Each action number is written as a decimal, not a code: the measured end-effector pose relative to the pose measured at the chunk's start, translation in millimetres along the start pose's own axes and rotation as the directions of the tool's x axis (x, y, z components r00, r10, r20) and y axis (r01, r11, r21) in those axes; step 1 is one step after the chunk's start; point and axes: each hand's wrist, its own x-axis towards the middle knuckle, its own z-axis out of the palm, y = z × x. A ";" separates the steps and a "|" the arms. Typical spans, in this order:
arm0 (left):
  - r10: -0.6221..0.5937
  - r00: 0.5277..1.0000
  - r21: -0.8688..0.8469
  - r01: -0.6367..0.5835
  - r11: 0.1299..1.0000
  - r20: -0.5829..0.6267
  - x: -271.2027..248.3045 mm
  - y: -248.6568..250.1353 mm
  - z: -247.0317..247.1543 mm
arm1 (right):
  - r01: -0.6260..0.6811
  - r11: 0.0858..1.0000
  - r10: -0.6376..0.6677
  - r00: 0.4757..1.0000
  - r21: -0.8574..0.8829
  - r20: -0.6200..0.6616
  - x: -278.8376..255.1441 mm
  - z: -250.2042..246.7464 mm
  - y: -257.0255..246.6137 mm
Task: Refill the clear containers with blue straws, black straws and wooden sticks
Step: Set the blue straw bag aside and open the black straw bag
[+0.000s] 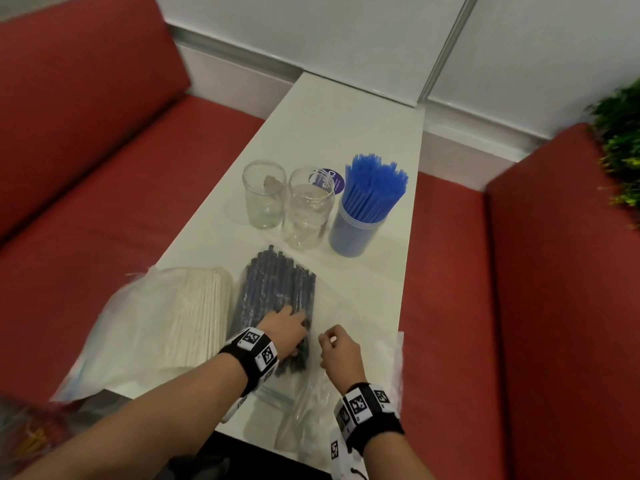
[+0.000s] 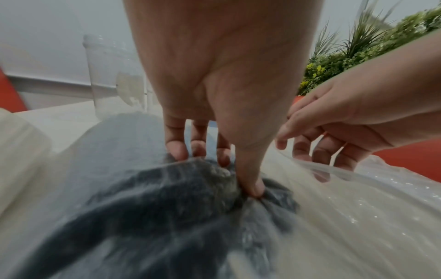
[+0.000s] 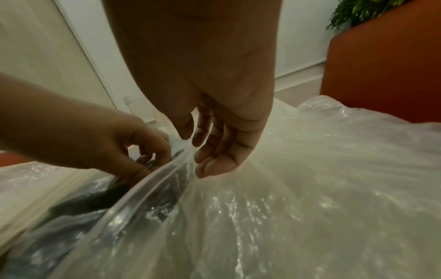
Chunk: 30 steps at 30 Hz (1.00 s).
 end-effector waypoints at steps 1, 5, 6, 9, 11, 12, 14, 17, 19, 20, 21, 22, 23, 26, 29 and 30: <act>0.000 1.000 -0.034 -0.001 0.999 -0.027 1.6 -1.6 -1.7 | -0.001 1.000 0.001 1.000 0.017 -0.019 0.5 -0.2 1.6; -0.077 0.985 -0.280 0.032 0.960 -0.152 9.1 -10.3 -14.7 | 0.004 0.998 0.003 0.994 0.059 -0.110 0.3 -2.5 8.3; -0.113 0.975 -0.354 0.040 0.935 -0.189 11.3 -13.0 -19.1 | -0.013 0.996 0.024 0.993 0.090 -0.119 0.8 -2.5 9.5; -0.192 0.944 -0.566 0.008 0.824 -0.267 15.2 -23.3 -32.3 | -0.114 0.984 0.124 0.990 0.136 -0.062 5.8 -0.3 12.6; -0.217 0.928 -0.691 -0.056 0.721 -0.302 16.3 -30.1 -37.1 | -0.135 0.989 0.130 0.988 0.059 0.084 9.5 -1.6 12.7; -0.241 0.917 -0.745 -0.083 0.662 -0.317 16.5 -33.5 -38.9 | -0.108 0.994 0.105 0.977 0.007 0.188 11.0 -3.1 12.3; -0.301 0.890 -0.814 -0.122 0.567 -0.343 17.4 -40.0 -41.5 | -0.067 0.998 0.055 0.923 0.016 0.380 11.1 -4.8 10.0; -0.340 0.873 -0.856 -0.149 0.494 -0.349 18.1 -46.8 -43.7 | -0.103 0.975 0.018 0.922 0.198 0.387 9.6 -1.8 0.3; -0.350 0.871 -0.876 -0.165 0.453 -0.345 16.7 -51.0 -43.4 | -0.125 0.922 0.022 0.961 0.365 0.274 9.6 2.2 -8.5; -0.357 0.868 -0.882 -0.171 0.439 -0.346 15.5 -53.7 -42.9 | -0.131 0.884 0.032 0.974 0.448 0.223 10.0 2.4 -12.9; -0.358 0.868 -0.883 -0.170 0.438 -0.345 13.6 -56.7 -42.7 | -0.127 0.851 0.033 0.981 0.510 0.189 10.4 1.8 -17.0; -0.350 0.874 -0.880 -0.160 0.446 -0.337 11.7 -60.1 -42.4 | -0.115 0.829 0.021 0.984 0.547 0.174 11.0 1.3 -20.6; -0.335 0.886 -0.876 -0.143 0.460 -0.320 9.7 -64.0 -42.0 | -0.101 0.816 0.001 0.985 0.569 0.173 11.0 0.4 -24.5; -0.240 0.942 -0.895 -0.112 0.432 -0.234 2.2 -76.9 -43.5 | -0.033 0.817 -0.072 0.985 0.576 0.158 9.5 -3.4 -37.1; -0.071 0.983 -0.931 -0.135 0.340 -0.169 -5.9 -90.1 -51.4 | 0.040 0.837 -0.157 0.973 0.545 0.169 6.1 -7.7 -53.1; -0.025 0.987 -0.930 -0.142 0.339 -0.159 -8.7 -94.6 -55.3 | 0.055 0.837 -0.188 0.963 0.545 0.193 4.6 -8.5 -58.6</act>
